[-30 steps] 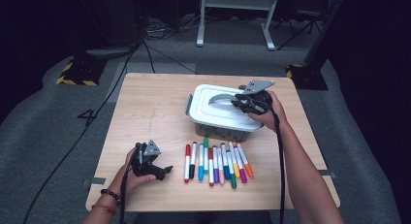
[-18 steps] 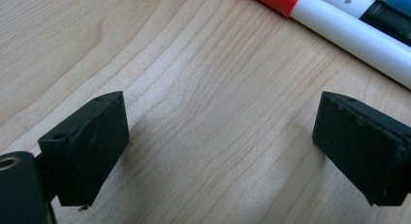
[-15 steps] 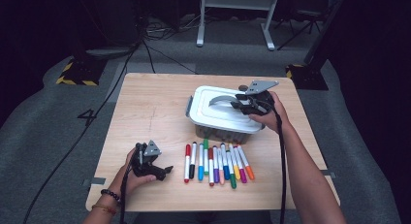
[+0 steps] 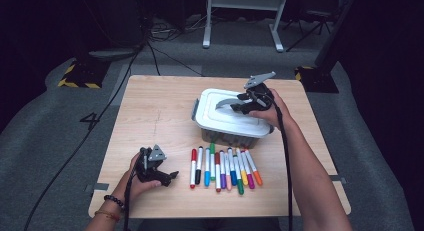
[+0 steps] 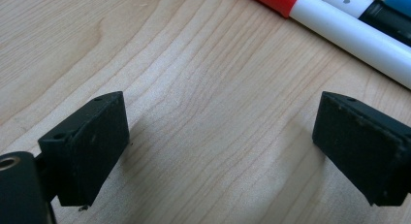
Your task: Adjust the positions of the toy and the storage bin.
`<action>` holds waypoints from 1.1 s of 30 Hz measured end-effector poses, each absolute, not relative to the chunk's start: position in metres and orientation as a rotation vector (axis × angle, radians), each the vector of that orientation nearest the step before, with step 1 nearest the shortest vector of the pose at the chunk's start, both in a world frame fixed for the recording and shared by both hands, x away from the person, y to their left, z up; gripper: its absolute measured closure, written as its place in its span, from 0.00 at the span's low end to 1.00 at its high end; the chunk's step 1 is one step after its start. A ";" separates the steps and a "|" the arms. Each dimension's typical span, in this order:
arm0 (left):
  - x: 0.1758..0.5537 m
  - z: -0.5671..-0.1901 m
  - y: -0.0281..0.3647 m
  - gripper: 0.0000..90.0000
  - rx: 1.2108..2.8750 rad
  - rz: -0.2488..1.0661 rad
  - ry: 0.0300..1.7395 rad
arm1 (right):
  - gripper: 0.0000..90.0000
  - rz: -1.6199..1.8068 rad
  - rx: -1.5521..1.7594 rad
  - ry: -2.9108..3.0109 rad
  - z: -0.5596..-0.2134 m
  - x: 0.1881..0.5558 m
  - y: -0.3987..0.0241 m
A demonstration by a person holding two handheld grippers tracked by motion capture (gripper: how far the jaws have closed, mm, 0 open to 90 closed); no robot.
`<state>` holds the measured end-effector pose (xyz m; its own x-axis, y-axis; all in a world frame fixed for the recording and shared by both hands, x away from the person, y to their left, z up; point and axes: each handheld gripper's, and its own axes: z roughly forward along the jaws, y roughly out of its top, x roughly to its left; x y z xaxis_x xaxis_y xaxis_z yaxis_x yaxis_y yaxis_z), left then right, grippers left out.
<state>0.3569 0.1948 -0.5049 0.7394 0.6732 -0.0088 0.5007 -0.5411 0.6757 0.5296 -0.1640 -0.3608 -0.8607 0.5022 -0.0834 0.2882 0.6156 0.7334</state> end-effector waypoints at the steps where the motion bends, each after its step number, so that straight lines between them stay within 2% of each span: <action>1: 0.357 -0.505 0.195 0.07 2.261 0.329 0.880 | 0.56 1.082 0.643 2.568 -0.361 0.531 -0.163; 3: 0.357 -0.505 0.195 0.07 2.260 0.327 0.879 | 0.62 1.084 0.633 2.593 -0.360 0.534 -0.161; 7: 0.357 -0.505 0.195 0.07 2.259 0.324 0.880 | 0.67 1.069 0.592 2.616 -0.359 0.536 -0.154; 17: 0.357 -0.505 0.195 0.07 2.261 0.323 0.876 | 0.73 1.029 0.533 2.566 -0.354 0.533 -0.149; 33: 0.357 -0.505 0.195 0.07 2.260 0.323 0.878 | 0.76 1.054 0.522 2.438 -0.331 0.520 -0.157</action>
